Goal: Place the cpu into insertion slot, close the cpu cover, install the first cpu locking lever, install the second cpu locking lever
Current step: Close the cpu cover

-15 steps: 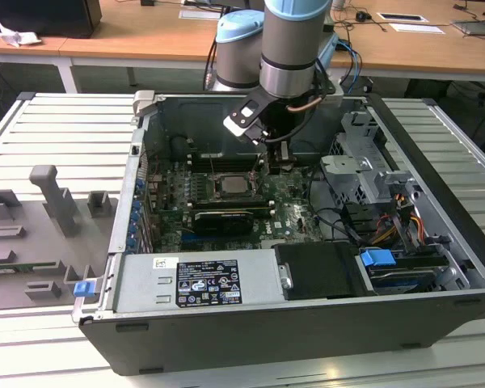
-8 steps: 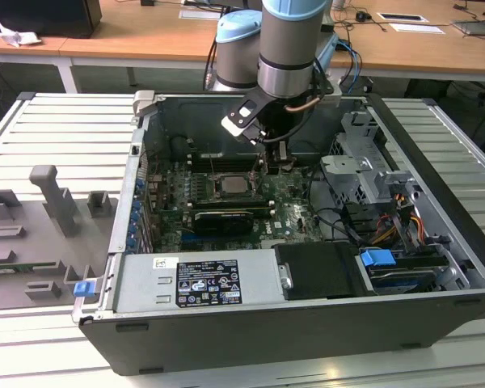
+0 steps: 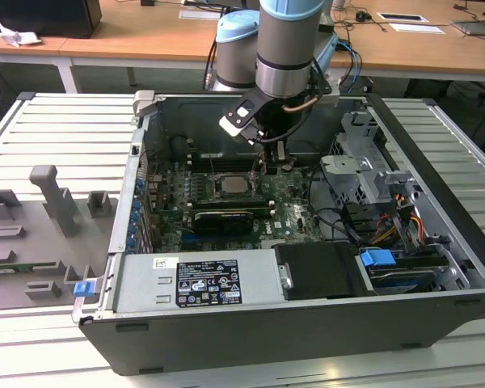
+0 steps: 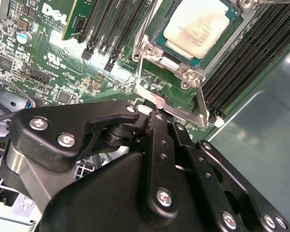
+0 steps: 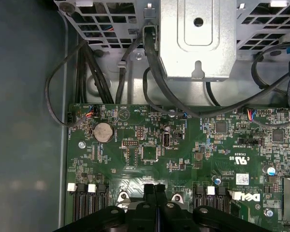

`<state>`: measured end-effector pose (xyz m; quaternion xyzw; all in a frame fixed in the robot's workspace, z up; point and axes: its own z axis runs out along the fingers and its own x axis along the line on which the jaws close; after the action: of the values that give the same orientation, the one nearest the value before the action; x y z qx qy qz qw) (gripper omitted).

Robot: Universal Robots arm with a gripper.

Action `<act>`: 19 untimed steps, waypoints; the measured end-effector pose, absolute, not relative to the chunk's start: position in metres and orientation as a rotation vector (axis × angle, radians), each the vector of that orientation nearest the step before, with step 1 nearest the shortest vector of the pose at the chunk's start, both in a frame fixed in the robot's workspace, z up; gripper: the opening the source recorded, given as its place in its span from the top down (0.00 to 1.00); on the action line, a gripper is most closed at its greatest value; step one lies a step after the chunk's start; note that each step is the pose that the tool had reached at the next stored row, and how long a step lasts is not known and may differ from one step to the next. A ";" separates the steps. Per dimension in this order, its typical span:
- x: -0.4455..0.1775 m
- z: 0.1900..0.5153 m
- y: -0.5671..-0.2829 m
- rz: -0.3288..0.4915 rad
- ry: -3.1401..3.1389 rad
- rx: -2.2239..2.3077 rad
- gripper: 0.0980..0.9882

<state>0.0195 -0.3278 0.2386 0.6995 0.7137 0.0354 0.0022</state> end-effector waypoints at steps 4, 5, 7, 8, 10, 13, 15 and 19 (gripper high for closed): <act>0.017 0.239 -0.328 0.111 2.239 2.195 0.99; 0.017 0.239 -0.328 0.111 2.239 2.195 0.99; 0.016 0.239 -0.328 0.111 2.239 2.195 0.99; 0.016 0.239 -0.328 0.111 2.239 2.195 0.99; 0.015 0.239 -0.328 0.111 2.239 2.195 0.99; 0.014 0.239 -0.328 0.111 2.239 2.195 0.99; 0.012 0.239 -0.328 0.111 2.239 2.195 0.99; 0.011 0.239 -0.328 0.111 2.239 2.195 0.99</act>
<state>0.0106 -0.3278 0.2386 0.6995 0.7137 0.0355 0.0022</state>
